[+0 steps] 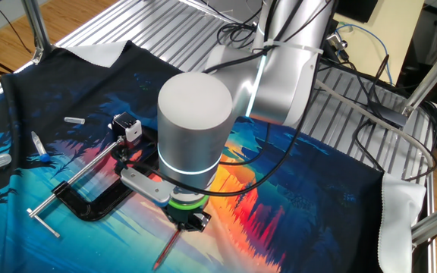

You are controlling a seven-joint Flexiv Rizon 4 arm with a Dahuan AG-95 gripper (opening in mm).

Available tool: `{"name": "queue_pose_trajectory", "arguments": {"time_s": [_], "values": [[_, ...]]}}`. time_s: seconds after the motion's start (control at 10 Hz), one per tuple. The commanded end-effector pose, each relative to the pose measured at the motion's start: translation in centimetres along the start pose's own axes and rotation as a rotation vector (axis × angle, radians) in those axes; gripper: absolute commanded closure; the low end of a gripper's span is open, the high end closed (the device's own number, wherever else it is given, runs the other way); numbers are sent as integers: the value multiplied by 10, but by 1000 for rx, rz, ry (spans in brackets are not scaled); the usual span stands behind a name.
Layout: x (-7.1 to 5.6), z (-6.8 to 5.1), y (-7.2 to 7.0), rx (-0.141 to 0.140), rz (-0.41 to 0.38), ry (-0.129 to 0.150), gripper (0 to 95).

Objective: Insert the pencil into the pencil sharpener

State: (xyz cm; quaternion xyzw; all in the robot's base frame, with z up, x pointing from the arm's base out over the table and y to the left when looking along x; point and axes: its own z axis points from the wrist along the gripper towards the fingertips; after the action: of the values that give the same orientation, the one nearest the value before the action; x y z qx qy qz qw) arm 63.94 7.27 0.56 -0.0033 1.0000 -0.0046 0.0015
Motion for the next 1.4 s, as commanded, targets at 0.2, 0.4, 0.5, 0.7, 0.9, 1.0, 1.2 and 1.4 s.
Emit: {"name": "queue_pose_trajectory", "arguments": {"time_s": [0.2, 0.4, 0.5, 0.7, 0.9, 1.0, 1.2, 1.4], "values": [[2, -9, -2, -14, 34, 5, 950], [4, -19, -5, -15, 63, 15, 950], [5, -23, -6, -13, 71, 19, 950], [9, -33, -10, -2, 105, 18, 950], [13, -43, -14, 0, 165, 28, 950], [14, -45, -16, -3, 189, 30, 950], [16, -50, -18, -2, 285, 43, 950], [20, -55, -21, 4, 354, 69, 950]]}}
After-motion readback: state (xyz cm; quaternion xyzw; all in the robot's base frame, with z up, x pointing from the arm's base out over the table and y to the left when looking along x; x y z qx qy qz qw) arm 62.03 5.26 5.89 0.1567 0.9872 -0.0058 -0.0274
